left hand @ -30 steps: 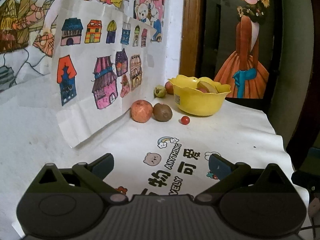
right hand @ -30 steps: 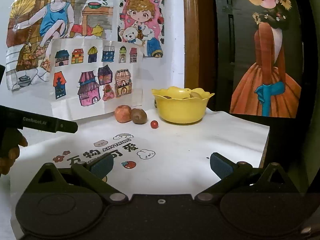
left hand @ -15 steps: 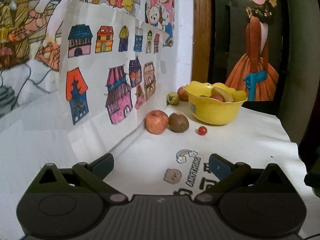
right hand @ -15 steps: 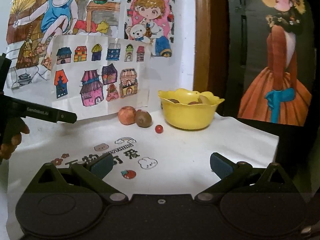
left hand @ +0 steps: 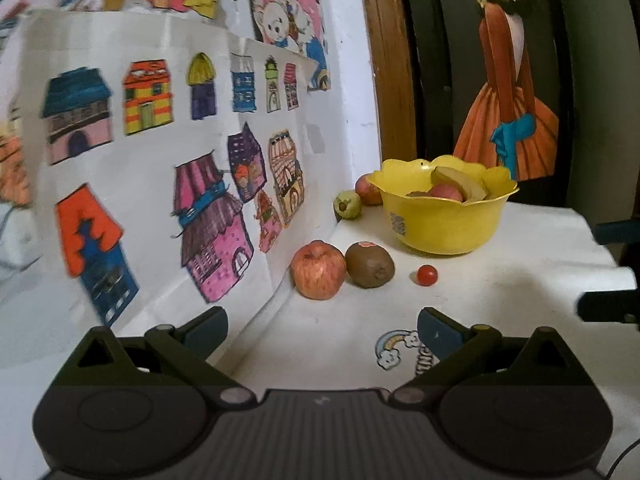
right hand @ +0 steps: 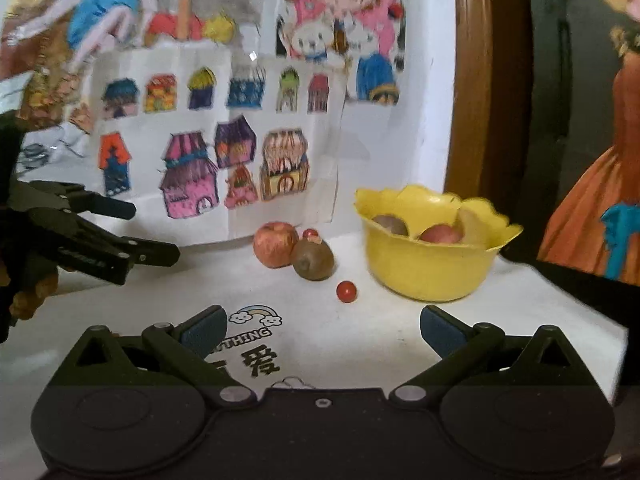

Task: Organize fruits
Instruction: 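Move the right tool to the red cherry tomato while the left tool approaches the red apple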

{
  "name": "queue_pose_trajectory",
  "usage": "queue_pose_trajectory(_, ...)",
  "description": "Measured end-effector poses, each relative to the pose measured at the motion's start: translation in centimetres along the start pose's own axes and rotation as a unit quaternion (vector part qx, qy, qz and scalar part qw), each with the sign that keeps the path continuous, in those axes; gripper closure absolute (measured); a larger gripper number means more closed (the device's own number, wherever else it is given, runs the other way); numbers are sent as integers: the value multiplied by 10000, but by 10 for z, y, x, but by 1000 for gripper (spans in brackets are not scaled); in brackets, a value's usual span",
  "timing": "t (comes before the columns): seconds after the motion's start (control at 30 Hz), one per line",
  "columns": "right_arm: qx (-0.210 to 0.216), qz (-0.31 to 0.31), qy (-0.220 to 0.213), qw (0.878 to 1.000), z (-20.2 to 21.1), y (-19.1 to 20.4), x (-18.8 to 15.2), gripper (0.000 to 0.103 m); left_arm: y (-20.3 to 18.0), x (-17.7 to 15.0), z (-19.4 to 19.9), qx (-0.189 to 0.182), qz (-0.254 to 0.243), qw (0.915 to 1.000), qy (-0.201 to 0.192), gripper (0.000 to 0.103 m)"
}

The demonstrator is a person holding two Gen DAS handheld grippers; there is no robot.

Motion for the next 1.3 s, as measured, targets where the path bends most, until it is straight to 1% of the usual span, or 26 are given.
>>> queue_pose_trajectory(0.13,153,-100,107,9998,-38,-5,5,3,3,1,-21,48,-99,9999,29,0)
queue_pose_trajectory(0.27,192,-49,182,9996,-71,-7,8,6,9,-2,-44,101,-79,9998,117,0)
queue_pose_trajectory(0.47,140,30,421,9990,-116,-8,4,15,15,-9,-73,54,52,9998,199,0)
queue_pose_trajectory(0.63,97,-231,531,9983,-146,-13,5,25,16,-11,-94,31,31,9997,259,0)
queue_pose_trajectory(0.73,76,-303,576,9979,-159,-15,5,31,17,-10,-103,13,2,9997,252,0)
queue_pose_trajectory(0.8,132,-385,707,9967,-166,-18,5,38,17,-10,-109,1,4,9997,252,0)
queue_pose_trajectory(0.87,151,-431,691,9966,-170,-19,7,41,16,-10,-115,-11,5,9997,259,0)
queue_pose_trajectory(0.93,159,-394,671,9968,-172,-20,8,44,16,-9,-120,-22,9,9996,266,0)
queue_pose_trajectory(1.07,227,-391,771,9960,-178,-19,7,57,14,-7,-127,-38,43,9996,270,0)
queue_pose_trajectory(1.13,231,-355,794,9959,-179,-18,7,60,12,-5,-130,-7,58,9996,273,0)
queue_pose_trajectory(1.2,217,-302,798,9961,-180,-17,7,65,10,-3,-135,9,52,9996,286,0)
queue_pose_trajectory(1.23,206,-286,797,9962,-180,-16,7,65,9,-2,-137,-7,56,9996,270,0)
queue_pose_trajectory(1.3,204,-245,795,9963,-181,-15,7,70,8,1,-140,-17,64,9997,249,0)
Point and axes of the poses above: each gripper's, at about its wrist camera, not at the fingertips, and z roughly against the way its jaws point, y to its left, x to its top, the point moved 3 cm from there along -z, roughly the way its jaws point, and after that the axes turned 4 degrees about -x, right-handed, at the moved point
